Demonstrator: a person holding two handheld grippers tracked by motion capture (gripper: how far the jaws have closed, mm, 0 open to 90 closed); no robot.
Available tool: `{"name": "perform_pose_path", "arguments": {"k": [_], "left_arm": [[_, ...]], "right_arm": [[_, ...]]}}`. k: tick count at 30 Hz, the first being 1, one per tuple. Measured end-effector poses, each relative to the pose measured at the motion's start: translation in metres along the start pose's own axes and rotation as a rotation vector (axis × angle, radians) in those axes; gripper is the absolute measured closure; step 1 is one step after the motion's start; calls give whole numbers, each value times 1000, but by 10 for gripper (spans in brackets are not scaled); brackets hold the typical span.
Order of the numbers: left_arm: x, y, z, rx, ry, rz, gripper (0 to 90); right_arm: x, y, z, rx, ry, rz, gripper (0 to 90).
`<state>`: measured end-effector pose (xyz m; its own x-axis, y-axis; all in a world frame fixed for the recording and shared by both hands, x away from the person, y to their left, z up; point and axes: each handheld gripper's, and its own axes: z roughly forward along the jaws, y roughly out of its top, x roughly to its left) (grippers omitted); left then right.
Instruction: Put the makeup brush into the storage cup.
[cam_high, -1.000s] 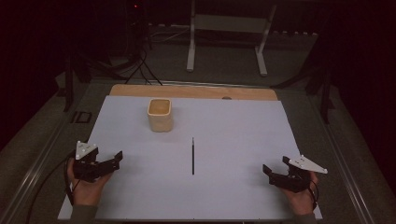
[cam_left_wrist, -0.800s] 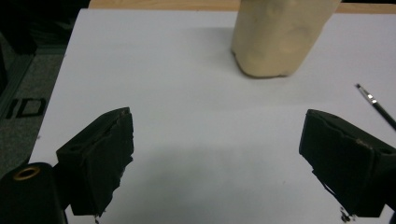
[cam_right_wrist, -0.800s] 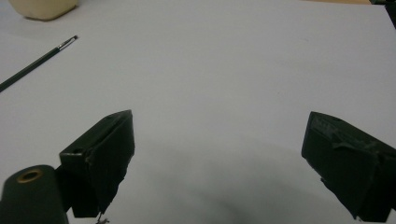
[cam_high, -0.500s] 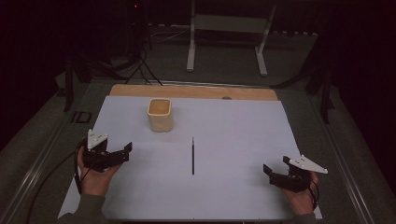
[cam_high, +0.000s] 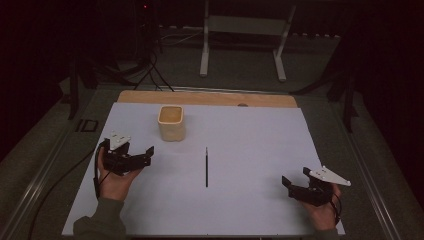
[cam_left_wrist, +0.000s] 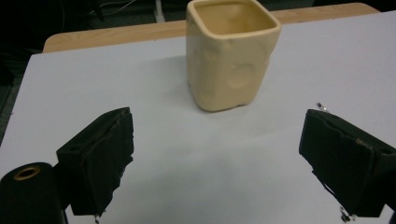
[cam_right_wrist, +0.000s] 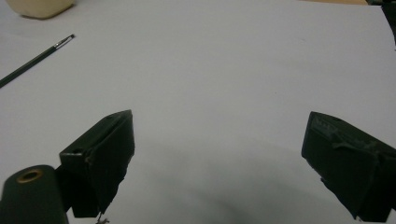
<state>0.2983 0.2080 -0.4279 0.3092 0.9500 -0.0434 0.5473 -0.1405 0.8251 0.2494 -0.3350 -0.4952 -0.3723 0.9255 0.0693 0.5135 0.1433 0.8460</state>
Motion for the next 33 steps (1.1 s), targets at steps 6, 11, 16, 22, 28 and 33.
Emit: {"name": "perform_pose_path", "arguments": {"k": [6,11,16,22,28,33], "left_arm": [[-7,10,6,-8,-10,6,114],[-14,19,12,-19,-21,11,115],[-21,26,17,-29,-27,27,115],[-35,37,26,-48,-36,40,115],[-45,47,32,-63,-46,43,117],[-54,54,38,-58,-57,58,118]], "right_arm": [[0,0,0,1,2,-2,93],[0,0,0,0,2,-2,93],[0,0,0,-1,2,-1,93],[-1,0,0,0,1,-1,93],[-1,0,0,0,1,-2,93],[-1,0,0,-1,2,-3,93]]}}
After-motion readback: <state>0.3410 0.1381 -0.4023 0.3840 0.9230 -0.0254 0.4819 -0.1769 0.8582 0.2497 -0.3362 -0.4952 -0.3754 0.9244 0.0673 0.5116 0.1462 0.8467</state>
